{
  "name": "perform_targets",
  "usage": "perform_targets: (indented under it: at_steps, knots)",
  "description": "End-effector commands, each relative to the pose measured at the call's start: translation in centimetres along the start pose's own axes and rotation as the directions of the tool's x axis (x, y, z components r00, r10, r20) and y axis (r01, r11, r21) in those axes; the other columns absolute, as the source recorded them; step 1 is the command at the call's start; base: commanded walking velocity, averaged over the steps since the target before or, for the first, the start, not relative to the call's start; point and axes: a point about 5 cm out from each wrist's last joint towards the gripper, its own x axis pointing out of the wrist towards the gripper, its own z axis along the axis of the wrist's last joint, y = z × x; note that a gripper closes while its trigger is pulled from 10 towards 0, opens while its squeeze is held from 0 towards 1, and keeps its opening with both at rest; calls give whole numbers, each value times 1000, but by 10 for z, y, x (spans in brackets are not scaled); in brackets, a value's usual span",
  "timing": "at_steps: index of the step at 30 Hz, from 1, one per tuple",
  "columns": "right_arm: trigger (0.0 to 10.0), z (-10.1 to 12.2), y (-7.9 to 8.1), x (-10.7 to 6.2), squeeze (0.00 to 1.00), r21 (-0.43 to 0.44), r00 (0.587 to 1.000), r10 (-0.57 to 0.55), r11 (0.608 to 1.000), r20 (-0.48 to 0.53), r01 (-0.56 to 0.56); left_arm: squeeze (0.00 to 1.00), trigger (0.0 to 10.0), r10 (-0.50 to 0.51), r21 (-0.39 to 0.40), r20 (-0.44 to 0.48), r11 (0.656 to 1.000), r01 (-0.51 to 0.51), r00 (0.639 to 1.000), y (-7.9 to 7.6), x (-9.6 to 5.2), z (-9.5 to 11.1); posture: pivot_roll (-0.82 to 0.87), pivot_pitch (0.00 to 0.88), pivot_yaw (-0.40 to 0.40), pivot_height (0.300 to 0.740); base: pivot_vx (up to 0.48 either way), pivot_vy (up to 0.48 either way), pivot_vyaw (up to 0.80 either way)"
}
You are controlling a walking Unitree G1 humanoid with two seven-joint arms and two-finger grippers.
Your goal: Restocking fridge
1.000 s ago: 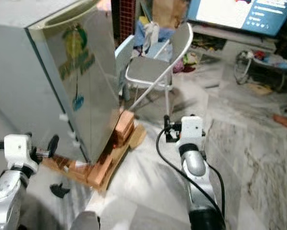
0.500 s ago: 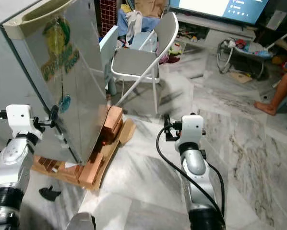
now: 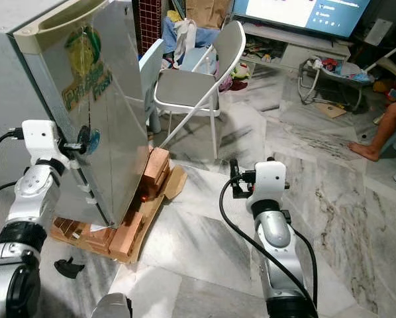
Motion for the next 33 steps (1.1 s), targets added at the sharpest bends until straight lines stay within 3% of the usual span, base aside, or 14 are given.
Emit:
perform_targets:
  at_steps: [1, 8, 10, 12, 13, 14, 16, 17, 18, 19, 20, 24, 29, 33]
  knots:
    - [10000, 4, -5, -2, 0, -14, 1000, -18, 1000, 6, 18, 0, 10000, -62, 30, 8, 998, 62, 998, -11, 6, 5, 24, 57, -67, 740, 0, 0, 0]
    - [10000, -3, -16, -14, 0, -71, 995, -89, 994, -45, 85, 0, 10000, -131, 51, 5, 990, 130, 991, -23, 14, 11, 24, 56, -63, 740, 0, 0, 0]
    - [10000, -16, -33, -31, 0, -82, 970, -192, 980, -150, 181, 0, 10000, -168, 74, 1, 983, 168, 986, -29, 17, 13, 21, 57, -62, 740, 0, 0, -238]
    - [10000, -19, -35, -36, 0, -66, 961, -208, 978, -182, 200, 0, 10000, -178, 75, 1, 981, 178, 984, -31, 18, 14, 18, 57, -61, 740, 0, 0, -481]
    - [10000, -32, -41, -58, 0, -71, 930, -219, 976, -294, 208, 0, 10000, -225, 72, 8, 972, 223, 974, -42, 20, 18, 11, 57, -59, 740, 0, 0, 0]
    - [10000, -32, -41, -58, 0, -71, 930, -219, 976, -294, 208, 0, 10000, -225, 72, 8, 972, 223, 974, -42, 20, 18, 11, 57, -59, 740, 0, 0, 0]
    - [10000, -41, -46, -78, 0, -52, 904, -222, 974, -365, 218, 0, 10000, -285, 74, 35, 957, 282, 958, -59, 22, 24, 4, 58, -55, 740, 0, 0, 0]
    - [10000, -40, -47, -85, 0, -57, 908, -219, 975, -357, 213, 0, 10000, -370, 56, 63, 929, 367, 927, -81, 21, 27, 0, 58, -53, 740, 0, 0, 0]
    - [10000, -40, -47, -85, 0, -57, 908, -219, 975, -357, 213, 0, 10000, -370, 56, 63, 929, 367, 927, -81, 21, 27, 0, 58, -53, 740, 0, 0, 0]
    - [10000, -38, -46, -88, 0, -51, 919, -209, 978, -333, 204, 0, 10000, -483, 53, 110, 875, 481, 868, -114, 14, 31, -3, 56, -50, 740, 0, 0, 0]
    - [10000, -38, -46, -88, 0, -51, 919, -209, 978, -333, 204, 0, 10000, -483, 53, 110, 875, 481, 868, -114, 14, 31, -3, 56, -50, 740, 0, 0, 0]
    - [10000, -27, -38, -84, 0, -20, 955, -136, 991, -262, 136, 0, 10000, -619, 60, 167, 784, 618, 768, -165, -2, 35, -6, 52, -46, 740, 0, 0, 0]
    - [10000, -34, -28, -86, 0, 27, 945, -78, 995, -316, 91, 0, 10000, -593, 57, 172, 803, 593, 786, -156, 4, 40, 0, 48, -42, 740, 0, 0, 0]
    - [10000, -42, -29, -84, 0, 55, 951, -62, 995, -303, 82, 0, 10000, -478, 78, 164, 878, 472, 863, -118, 14, 39, 8, 44, -38, 740, 0, 0, 0]
